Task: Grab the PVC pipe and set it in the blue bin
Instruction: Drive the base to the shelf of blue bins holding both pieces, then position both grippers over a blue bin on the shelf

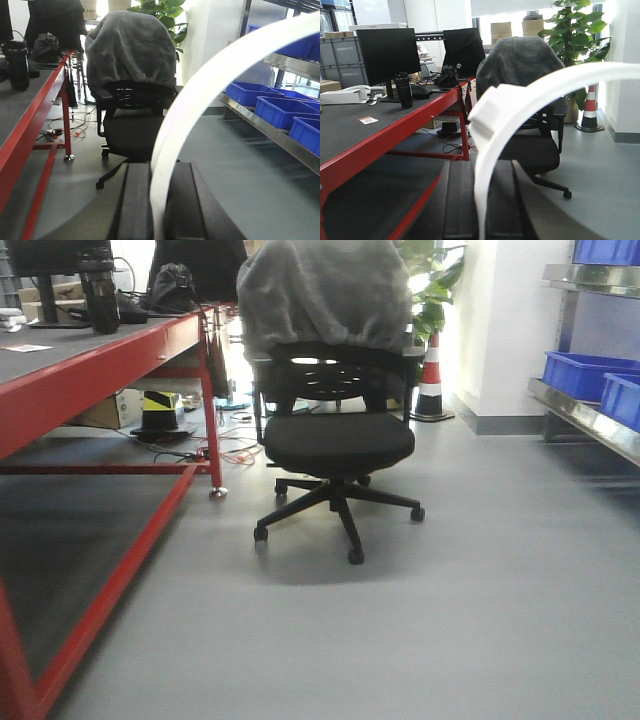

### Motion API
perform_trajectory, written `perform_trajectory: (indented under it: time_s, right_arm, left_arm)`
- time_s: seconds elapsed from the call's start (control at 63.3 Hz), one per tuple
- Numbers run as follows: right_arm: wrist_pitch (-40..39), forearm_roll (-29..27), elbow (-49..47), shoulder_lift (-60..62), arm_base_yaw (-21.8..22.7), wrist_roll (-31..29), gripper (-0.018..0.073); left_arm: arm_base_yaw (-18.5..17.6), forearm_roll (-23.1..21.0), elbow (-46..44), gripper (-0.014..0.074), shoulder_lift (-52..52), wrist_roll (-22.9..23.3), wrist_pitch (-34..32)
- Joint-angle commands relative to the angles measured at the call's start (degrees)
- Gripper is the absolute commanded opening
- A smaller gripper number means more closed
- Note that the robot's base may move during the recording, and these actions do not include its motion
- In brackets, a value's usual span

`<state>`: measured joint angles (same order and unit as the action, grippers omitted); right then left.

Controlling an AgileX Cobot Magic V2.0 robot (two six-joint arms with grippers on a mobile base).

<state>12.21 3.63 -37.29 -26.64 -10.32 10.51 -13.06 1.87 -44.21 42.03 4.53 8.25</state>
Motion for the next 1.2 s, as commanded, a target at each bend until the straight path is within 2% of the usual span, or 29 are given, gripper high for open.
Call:
perform_trajectory:
  time_s: [0.0,1.185]
  right_arm:
    - [-1.50,0.75,0.08,0.15,-0.01,-0.39,-0.0169]
    - [-1.50,0.75,0.08,0.15,-0.01,-0.39,-0.0169]
  left_arm:
    - [-0.25,-0.02,-0.03,-0.0111,-0.23,0.14,-1.60]
    - [-0.25,-0.02,-0.03,-0.0111,-0.23,0.14,-1.60]
